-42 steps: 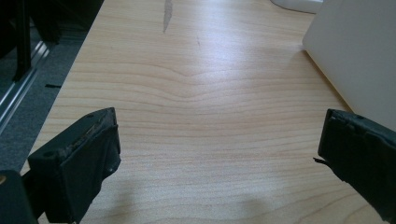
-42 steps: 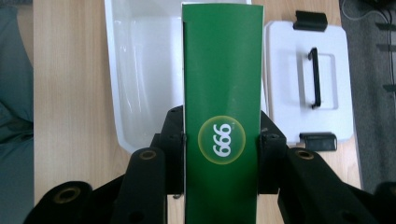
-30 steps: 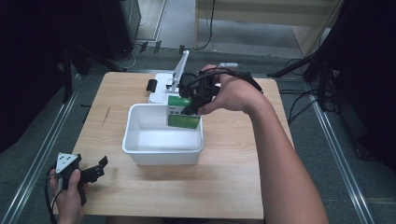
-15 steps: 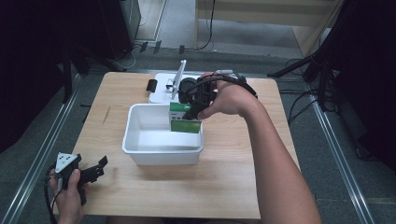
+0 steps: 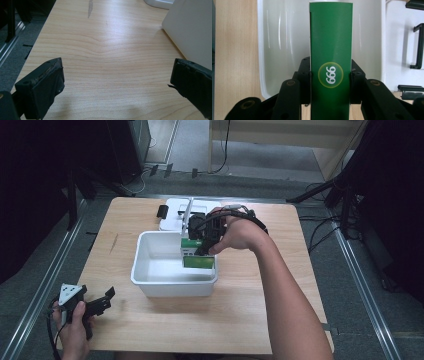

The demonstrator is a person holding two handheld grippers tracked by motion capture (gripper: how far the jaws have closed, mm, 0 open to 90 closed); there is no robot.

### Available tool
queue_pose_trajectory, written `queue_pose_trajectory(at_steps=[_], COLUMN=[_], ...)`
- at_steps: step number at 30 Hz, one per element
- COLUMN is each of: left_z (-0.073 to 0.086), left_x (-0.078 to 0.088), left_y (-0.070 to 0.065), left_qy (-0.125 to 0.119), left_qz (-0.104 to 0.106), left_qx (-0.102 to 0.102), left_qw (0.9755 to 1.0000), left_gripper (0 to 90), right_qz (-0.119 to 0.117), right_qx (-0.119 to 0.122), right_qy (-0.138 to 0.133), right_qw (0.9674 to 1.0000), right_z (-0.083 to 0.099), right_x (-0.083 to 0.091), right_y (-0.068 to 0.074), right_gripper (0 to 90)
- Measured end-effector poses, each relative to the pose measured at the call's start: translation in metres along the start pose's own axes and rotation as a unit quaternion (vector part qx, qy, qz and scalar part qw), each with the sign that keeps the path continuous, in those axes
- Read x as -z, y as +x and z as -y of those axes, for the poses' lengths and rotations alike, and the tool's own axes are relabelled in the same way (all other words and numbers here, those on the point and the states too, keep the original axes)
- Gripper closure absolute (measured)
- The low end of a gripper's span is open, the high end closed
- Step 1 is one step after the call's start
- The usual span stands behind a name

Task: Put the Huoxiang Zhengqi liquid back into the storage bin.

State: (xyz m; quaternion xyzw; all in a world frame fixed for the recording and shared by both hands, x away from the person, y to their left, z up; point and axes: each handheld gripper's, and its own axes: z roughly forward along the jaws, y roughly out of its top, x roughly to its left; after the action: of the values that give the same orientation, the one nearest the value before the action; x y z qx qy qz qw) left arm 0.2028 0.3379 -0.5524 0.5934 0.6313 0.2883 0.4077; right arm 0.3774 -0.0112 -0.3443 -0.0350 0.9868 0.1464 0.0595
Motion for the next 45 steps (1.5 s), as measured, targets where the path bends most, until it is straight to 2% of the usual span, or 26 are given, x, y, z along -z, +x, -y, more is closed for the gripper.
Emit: queue_pose_trajectory(at_steps=[2, 10, 18, 27, 33, 36, 37, 39, 42, 45], left_z=[0.000, 0.000, 0.000, 0.000, 0.000, 0.000, 0.000, 0.000, 0.000, 0.000], left_x=[0.000, 0.000, 0.000, 0.000, 0.000, 0.000, 0.000, 0.000, 0.000, 0.000], left_y=[0.000, 0.001, 0.000, 0.001, 0.001, 0.001, 0.001, 0.001, 0.001, 0.001], left_qy=[-0.001, -0.001, -0.002, -0.002, -0.002, -0.002, -0.002, -0.001, -0.001, -0.001], left_qz=[0.000, 0.001, 0.000, 0.001, 0.001, 0.001, 0.001, 0.001, 0.001, 0.000], left_qx=[0.000, 0.002, 0.002, 0.004, 0.004, 0.004, 0.004, 0.003, 0.003, 0.003], left_qw=[1.0000, 1.0000, 1.0000, 1.0000, 1.0000, 1.0000, 1.0000, 1.0000, 1.0000, 1.0000], left_gripper=[0.0, 0.0, 0.0, 0.0, 0.0, 0.0, 0.0, 0.0, 0.0, 0.0], right_qz=[0.000, -0.007, -0.012, -0.017, -0.019, -0.016, -0.007, -0.003, -0.004, 0.000], right_qx=[-0.009, -0.001, -0.007, -0.006, -0.019, -0.023, -0.029, -0.033, -0.045, -0.051], right_qy=[0.008, 0.004, 0.018, 0.027, 0.029, 0.023, 0.018, 0.014, -0.003, -0.005], right_qw=[0.9999, 1.0000, 0.9997, 0.9995, 0.9992, 0.9993, 0.9994, 0.9994, 0.9990, 0.9987], right_z=[0.001, 0.005, 0.008, 0.010, 0.011, 0.011, 0.012, 0.013, 0.016, 0.018], right_x=[-0.003, -0.021, -0.043, -0.057, -0.056, -0.053, -0.049, -0.047, -0.038, -0.032], right_y=[0.001, 0.000, 0.002, 0.005, 0.005, 0.005, 0.004, 0.003, 0.003, 0.004], right_gripper=[64.4, 64.3, 64.2, 63.9, 61.5, 57.8, 53.1, 51.0, 44.9, 42.9])
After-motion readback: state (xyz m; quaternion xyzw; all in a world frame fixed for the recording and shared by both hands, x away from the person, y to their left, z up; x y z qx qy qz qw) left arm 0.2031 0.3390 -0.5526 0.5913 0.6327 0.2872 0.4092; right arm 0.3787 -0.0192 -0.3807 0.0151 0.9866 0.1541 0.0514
